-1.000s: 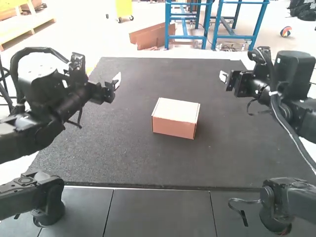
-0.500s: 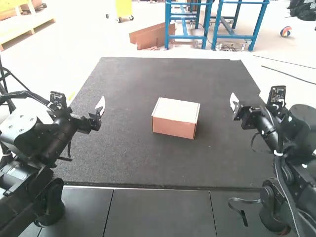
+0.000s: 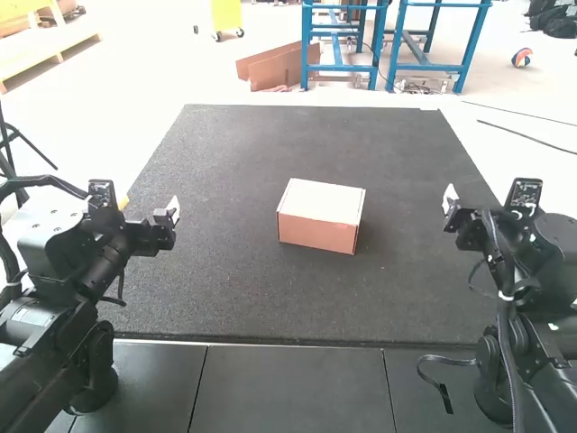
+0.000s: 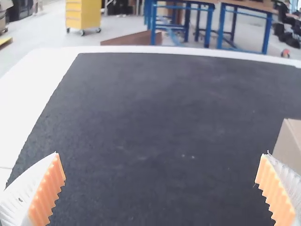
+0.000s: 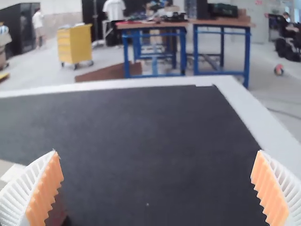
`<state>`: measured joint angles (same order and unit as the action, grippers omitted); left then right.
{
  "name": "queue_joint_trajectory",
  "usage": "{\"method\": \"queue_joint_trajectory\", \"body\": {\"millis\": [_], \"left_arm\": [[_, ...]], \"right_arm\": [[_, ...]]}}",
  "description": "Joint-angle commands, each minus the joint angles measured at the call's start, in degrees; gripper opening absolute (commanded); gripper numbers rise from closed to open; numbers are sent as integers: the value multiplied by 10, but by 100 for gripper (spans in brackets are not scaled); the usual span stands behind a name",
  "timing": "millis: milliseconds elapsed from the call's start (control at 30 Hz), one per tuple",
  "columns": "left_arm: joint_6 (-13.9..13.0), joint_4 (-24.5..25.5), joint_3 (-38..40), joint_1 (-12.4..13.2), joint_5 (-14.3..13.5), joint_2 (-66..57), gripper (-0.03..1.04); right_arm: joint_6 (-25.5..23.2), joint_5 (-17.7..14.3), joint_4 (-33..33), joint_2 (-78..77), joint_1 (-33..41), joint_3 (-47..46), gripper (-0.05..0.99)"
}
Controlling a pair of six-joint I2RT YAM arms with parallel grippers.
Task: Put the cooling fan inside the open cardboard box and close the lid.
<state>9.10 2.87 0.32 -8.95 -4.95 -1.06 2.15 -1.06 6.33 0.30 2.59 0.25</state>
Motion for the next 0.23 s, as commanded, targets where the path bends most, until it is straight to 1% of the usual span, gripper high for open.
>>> {"method": "queue_joint_trajectory", "body": {"millis": [0, 100, 200], "left_arm": [[11, -2, -5, 8, -6, 11, 96], [10, -1, -4, 15, -6, 11, 96], [7, -3, -4, 24, -6, 11, 96]], "right_arm": [[-22, -15, -21, -6, -8, -2, 92], [-50, -15, -47, -6, -9, -2, 92], [-52, -15, -53, -6, -10, -3, 92]]}}
